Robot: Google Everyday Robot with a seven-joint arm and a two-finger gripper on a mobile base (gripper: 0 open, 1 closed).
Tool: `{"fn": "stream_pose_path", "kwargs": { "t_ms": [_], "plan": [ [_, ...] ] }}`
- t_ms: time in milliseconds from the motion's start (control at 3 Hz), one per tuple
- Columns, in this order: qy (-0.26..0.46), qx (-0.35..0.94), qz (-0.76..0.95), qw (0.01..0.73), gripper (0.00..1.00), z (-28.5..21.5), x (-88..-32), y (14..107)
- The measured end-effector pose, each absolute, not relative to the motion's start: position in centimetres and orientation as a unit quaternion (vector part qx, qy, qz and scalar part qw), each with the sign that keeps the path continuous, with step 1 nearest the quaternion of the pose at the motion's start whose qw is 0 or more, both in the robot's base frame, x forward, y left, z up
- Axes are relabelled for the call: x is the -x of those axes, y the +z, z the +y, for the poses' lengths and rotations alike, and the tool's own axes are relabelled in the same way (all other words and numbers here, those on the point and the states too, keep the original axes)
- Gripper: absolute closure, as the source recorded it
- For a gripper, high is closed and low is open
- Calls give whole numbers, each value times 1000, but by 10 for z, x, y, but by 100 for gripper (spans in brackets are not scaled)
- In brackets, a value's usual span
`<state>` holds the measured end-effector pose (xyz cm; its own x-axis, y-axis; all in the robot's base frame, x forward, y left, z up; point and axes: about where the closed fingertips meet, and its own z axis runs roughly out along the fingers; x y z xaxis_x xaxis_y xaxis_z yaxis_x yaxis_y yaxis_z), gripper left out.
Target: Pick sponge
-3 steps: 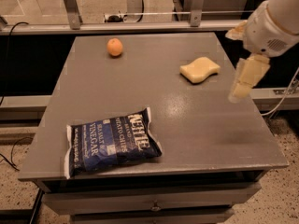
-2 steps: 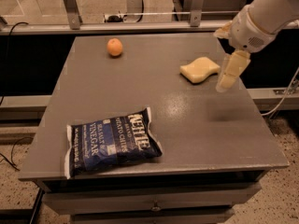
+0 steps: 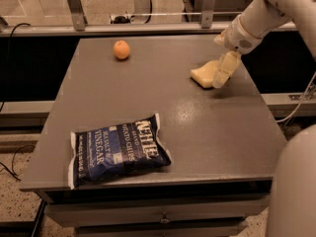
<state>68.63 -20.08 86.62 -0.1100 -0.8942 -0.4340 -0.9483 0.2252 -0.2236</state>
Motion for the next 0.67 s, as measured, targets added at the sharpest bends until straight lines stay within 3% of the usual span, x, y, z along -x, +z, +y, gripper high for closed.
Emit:
{"fn": "stream_pose_path", "kwargs": {
  "t_ms": [333, 667],
  "plan": [
    [69, 611, 754, 231, 0, -201, -709, 843],
    [82, 608, 760, 214, 14, -202, -717, 830]
  ]
}}
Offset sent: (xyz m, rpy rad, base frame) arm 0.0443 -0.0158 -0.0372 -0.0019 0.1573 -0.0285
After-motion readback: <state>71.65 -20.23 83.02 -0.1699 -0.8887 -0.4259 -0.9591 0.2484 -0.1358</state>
